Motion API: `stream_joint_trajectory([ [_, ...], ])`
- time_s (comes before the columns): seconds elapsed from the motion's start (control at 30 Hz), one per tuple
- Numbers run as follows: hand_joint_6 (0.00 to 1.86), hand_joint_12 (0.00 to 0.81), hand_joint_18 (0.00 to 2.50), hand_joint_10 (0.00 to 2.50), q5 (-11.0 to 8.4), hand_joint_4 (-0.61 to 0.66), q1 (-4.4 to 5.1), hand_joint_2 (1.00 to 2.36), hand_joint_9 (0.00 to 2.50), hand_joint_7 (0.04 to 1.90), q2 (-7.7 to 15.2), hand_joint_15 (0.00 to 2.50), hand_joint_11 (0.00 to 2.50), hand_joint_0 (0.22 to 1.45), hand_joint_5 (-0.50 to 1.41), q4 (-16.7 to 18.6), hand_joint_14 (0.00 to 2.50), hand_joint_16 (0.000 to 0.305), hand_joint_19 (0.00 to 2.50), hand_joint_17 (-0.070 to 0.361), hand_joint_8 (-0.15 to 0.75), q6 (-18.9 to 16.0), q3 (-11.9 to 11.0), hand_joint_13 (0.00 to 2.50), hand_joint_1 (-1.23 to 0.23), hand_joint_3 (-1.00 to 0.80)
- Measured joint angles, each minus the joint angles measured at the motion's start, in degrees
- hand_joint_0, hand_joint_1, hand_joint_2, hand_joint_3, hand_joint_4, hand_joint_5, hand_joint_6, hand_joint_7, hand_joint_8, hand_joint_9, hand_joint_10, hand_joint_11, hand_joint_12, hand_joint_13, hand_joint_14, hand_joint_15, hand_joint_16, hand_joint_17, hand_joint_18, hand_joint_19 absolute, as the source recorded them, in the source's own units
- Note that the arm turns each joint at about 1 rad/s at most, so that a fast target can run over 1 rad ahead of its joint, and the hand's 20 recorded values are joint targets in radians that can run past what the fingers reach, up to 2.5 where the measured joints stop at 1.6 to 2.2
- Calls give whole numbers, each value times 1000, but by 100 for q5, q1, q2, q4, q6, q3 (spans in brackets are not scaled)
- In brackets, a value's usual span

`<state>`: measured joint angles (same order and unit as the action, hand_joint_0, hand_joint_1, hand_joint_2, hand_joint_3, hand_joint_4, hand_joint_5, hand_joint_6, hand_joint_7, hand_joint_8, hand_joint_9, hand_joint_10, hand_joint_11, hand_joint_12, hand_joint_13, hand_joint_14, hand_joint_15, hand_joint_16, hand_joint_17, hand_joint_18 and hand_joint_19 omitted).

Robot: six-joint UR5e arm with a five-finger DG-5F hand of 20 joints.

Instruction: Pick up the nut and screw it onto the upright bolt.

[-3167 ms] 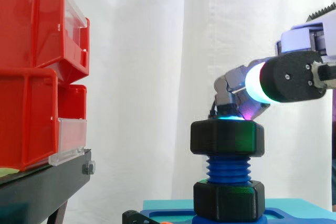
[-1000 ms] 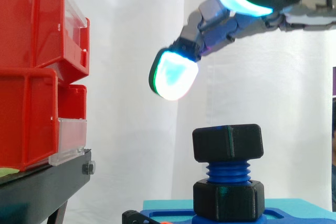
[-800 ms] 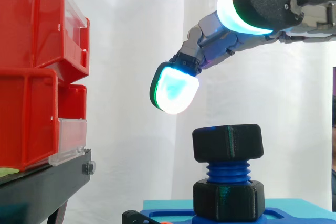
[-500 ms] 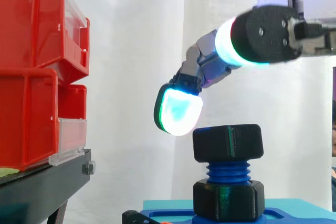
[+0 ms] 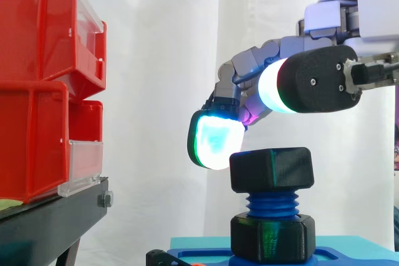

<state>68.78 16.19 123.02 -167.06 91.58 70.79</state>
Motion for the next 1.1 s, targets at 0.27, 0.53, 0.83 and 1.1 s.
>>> stream_joint_trajectory([
  [0.27, 502, 323, 165, 0, 6, 231, -66, 1000, 737, 1377, -5, 0, 0, 535, -9, -174, 0, 41, 0, 91, 272, 0, 1, 459, -87, -500],
  [0.53, 558, 301, 270, 0, 13, 200, -168, 1000, 853, 1318, -9, 0, 0, 536, 13, -364, 0, 39, 27, 89, 276, 8, -1, 540, -83, -500],
  [0.83, 606, 205, 455, 0, 21, 159, -238, 1000, 1038, 1249, -14, 0, 0, 541, 43, -470, 0, 26, 38, 59, 193, 8, -3, 698, -80, -500],
  [1.1, 504, 267, 314, 0, 147, 264, -288, 1000, 837, 1061, -16, 0, 0, 533, -45, -496, 0, 34, 24, 76, 236, 15, -58, 558, -21, -500],
])
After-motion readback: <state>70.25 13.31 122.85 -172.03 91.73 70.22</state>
